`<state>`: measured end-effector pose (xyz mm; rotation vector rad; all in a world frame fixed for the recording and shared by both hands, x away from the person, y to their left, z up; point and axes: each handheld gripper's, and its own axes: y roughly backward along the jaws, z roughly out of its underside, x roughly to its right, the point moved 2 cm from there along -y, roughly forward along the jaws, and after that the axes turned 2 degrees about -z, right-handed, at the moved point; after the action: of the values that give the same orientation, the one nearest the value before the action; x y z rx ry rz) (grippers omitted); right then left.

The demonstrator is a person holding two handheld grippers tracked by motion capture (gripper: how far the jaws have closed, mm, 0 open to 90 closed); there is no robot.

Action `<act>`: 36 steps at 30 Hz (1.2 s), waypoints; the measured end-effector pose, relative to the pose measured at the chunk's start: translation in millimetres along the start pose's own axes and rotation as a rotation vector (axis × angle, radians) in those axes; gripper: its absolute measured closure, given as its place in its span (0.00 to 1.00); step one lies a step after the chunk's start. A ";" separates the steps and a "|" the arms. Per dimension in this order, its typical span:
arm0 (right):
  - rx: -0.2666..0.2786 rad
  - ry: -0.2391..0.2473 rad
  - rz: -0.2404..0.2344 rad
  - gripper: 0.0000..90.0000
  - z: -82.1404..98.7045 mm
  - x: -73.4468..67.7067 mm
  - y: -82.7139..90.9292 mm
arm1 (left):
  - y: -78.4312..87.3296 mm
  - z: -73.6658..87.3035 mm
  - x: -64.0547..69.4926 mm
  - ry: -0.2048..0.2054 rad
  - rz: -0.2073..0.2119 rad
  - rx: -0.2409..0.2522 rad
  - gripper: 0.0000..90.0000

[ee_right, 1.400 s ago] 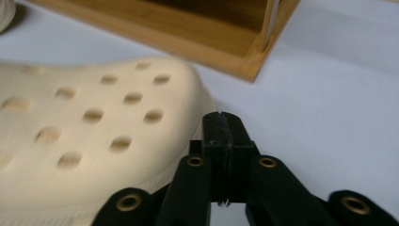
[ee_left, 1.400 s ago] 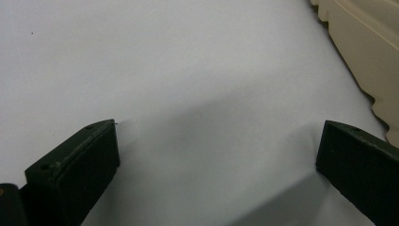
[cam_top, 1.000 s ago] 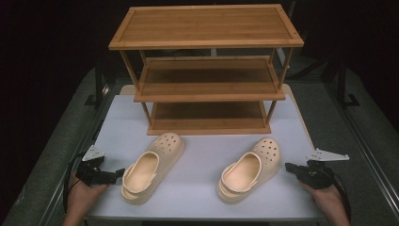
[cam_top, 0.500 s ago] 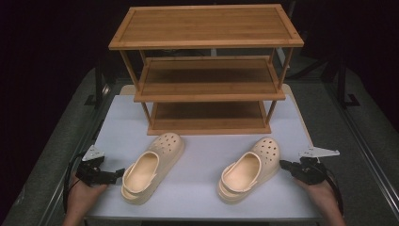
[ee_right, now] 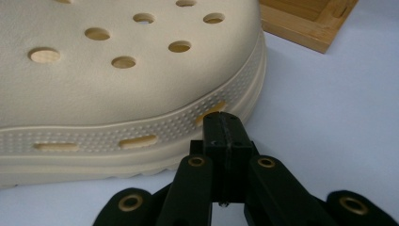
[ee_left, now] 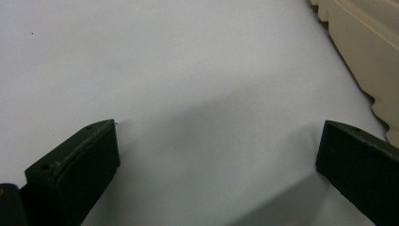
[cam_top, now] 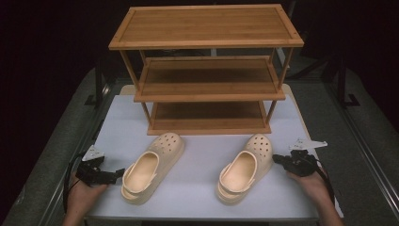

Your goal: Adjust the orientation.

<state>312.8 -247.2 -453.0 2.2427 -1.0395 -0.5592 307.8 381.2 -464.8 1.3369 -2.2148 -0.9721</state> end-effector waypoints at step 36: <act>-0.041 0.080 -0.076 1.00 -51.4 -17.7 -53.6 | 0.0 0.0 0.0 0.002 0.001 0.000 0.00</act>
<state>361.0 -188.2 -449.0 2.2565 -0.8987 -0.5140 307.8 381.2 -464.8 1.3363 -2.2141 -0.9700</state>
